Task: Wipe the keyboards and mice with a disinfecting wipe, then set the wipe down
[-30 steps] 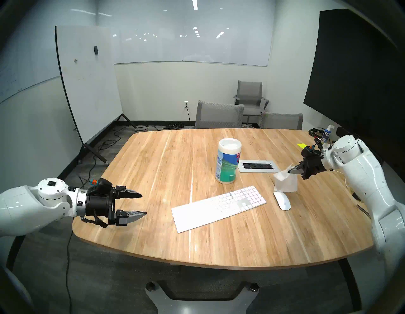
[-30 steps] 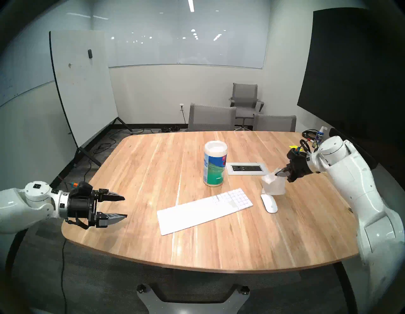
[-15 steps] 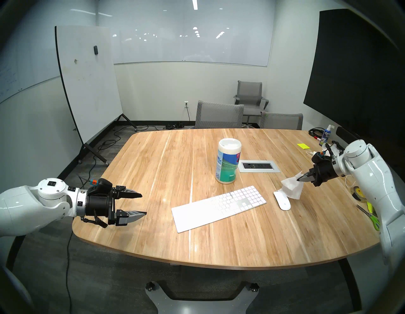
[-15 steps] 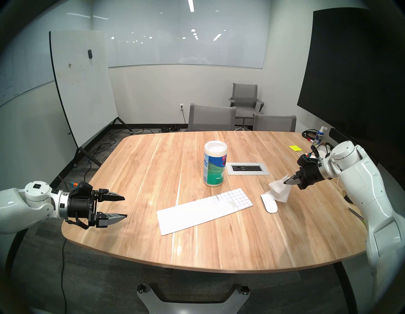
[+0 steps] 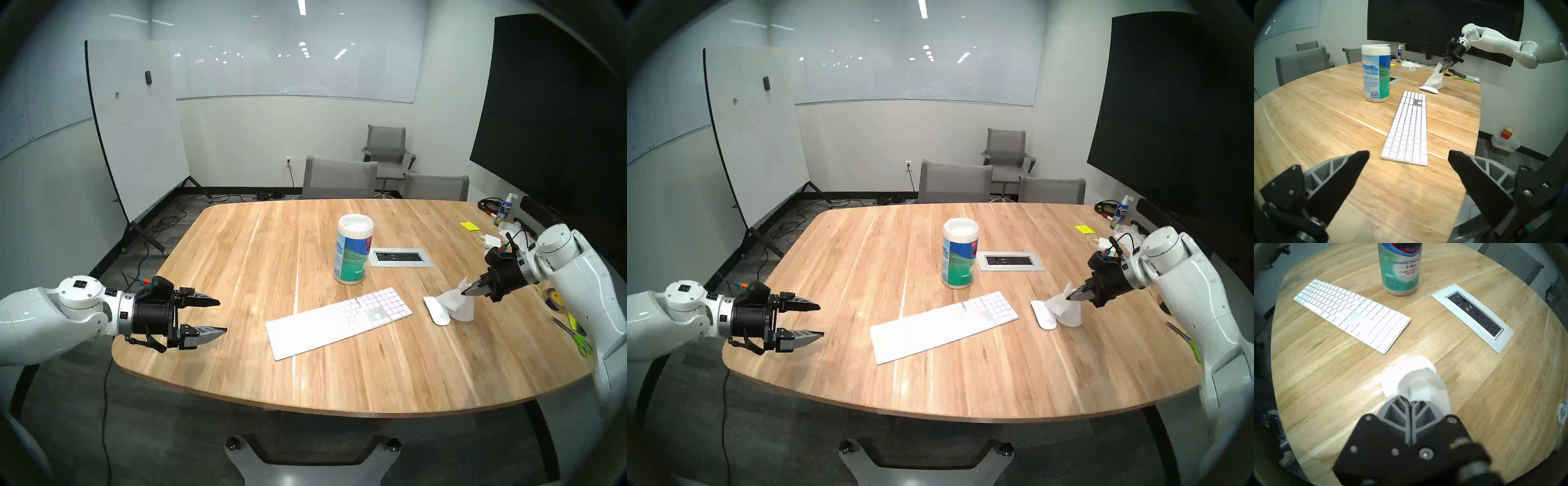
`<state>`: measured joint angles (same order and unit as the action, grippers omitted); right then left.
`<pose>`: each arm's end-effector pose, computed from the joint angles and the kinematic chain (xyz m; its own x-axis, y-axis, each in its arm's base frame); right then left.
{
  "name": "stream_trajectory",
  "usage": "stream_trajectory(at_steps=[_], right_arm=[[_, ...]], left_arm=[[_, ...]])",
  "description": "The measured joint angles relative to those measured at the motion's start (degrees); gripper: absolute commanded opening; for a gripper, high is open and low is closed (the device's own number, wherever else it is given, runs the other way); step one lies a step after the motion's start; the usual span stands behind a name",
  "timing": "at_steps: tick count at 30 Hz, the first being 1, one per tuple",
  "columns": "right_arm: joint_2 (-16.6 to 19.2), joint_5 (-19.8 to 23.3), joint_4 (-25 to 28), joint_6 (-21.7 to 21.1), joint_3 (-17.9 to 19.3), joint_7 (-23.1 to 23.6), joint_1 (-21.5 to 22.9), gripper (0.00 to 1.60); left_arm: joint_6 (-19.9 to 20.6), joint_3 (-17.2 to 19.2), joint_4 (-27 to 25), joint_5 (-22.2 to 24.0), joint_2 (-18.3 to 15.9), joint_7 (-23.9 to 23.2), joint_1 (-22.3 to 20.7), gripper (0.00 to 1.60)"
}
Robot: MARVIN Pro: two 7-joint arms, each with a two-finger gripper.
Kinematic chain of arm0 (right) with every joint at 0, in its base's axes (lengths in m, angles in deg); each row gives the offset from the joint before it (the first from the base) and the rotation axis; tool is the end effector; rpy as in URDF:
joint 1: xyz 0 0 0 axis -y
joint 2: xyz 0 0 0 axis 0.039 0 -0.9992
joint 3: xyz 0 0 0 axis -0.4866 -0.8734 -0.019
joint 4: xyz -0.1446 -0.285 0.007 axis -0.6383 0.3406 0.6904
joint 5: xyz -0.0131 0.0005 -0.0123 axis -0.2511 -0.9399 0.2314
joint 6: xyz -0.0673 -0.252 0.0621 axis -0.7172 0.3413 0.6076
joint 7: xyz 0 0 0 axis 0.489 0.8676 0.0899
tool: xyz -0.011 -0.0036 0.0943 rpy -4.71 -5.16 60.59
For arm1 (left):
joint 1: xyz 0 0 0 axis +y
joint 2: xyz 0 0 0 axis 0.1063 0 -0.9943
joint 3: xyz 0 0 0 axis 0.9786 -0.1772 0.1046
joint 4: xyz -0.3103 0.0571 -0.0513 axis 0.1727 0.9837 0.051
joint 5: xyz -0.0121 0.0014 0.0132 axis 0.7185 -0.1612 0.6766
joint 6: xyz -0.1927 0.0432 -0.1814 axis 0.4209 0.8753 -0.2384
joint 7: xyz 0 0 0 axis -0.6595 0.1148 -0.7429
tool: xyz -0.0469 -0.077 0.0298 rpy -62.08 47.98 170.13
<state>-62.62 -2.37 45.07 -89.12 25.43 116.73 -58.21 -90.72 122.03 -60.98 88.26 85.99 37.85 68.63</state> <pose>0.4134 -0.2843 -0.2093 0.4706 0.6684 0.5760 0.7930 -0.6066 0.0561 0.3020 0.1954 -0.2038 0.2691 -0.3236 0.9071 -0.8828 -0.4594 0.0981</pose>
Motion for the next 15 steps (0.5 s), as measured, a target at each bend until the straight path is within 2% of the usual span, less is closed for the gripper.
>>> stream_trajectory(at_steps=[6, 15], right_arm=[[-0.1, 0.4, 1.2, -0.5, 0.3, -1.6, -2.2, 0.00], [-2.5, 0.3, 1.4, -1.6, -0.2, -3.9, -3.3, 0.00]], left_arm=[[0.0, 0.0, 0.0, 0.0, 0.0, 0.0, 0.0, 1.60], [0.0, -0.1, 0.0, 0.0, 0.0, 0.0, -0.1, 1.60]])
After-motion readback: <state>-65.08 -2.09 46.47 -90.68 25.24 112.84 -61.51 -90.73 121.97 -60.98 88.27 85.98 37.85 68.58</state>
